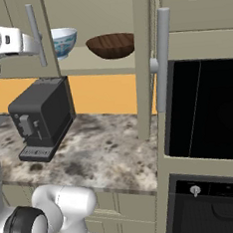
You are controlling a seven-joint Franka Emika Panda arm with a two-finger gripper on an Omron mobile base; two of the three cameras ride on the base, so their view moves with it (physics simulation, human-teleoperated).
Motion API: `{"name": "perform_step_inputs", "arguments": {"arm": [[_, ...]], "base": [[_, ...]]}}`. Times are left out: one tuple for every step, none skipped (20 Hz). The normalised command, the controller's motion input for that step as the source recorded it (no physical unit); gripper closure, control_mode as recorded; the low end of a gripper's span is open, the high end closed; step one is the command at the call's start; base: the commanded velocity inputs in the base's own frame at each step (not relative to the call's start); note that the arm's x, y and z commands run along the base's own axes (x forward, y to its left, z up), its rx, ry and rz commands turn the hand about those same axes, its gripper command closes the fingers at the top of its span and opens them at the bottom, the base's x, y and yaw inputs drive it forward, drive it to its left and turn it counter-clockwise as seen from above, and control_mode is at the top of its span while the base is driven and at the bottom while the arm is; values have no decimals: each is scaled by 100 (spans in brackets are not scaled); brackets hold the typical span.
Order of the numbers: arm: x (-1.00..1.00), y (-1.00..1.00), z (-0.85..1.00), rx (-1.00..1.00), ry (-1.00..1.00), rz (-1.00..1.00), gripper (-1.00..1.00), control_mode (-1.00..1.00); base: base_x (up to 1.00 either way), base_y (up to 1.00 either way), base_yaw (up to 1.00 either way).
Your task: Move the bowls from the cabinet to the plates on the dining table.
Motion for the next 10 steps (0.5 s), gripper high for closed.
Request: {"name": "perform_step_inputs", "arguments": {"arm": [[29, 16, -6, 0, 0, 0, -100, -100], [25, 19, -4, 0, 0, 0, -100, -100], [25, 20, -2, 0, 0, 0, -100, -100], [21, 26, 0, 0, 0, 0, -100, -100], [27, 22, 0, 0, 0, 0, -100, -100], [29, 19, 0, 0, 0, 0, -100, -100], [26, 12, 0, 0, 0, 0, -100, -100], [26, 9, 0, 0, 0, 0, -100, -100], [23, 4, 0, 0, 0, 0, -100, -100], [30, 0, -1, 0, 0, 0, -100, -100]], "base": [[0, 0, 0], [0, 0, 0], [0, 0, 0], [0, 0, 0], [0, 0, 0], [0, 0, 0], [0, 0, 0], [0, 0, 0], [0, 0, 0], [0, 0, 0]]}}
